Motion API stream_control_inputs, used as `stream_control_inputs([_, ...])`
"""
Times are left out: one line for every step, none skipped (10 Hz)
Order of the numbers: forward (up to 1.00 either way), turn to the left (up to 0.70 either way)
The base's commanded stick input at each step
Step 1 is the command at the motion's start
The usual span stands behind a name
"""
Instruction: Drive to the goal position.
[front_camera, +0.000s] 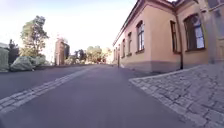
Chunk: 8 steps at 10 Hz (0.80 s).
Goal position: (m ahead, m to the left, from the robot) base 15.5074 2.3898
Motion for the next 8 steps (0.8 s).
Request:
stream_control_inputs([0.5,0.0])
stream_control_inputs([0.5,0.0])
stream_control_inputs([0.5,0.0])
stream_control_inputs([0.5,0.0])
stream_control_inputs([0.5,0.0])
stream_control_inputs([0.5,0.0])
stream_control_inputs([0.5,0.0])
stream_control_inputs([0.5,0.0])
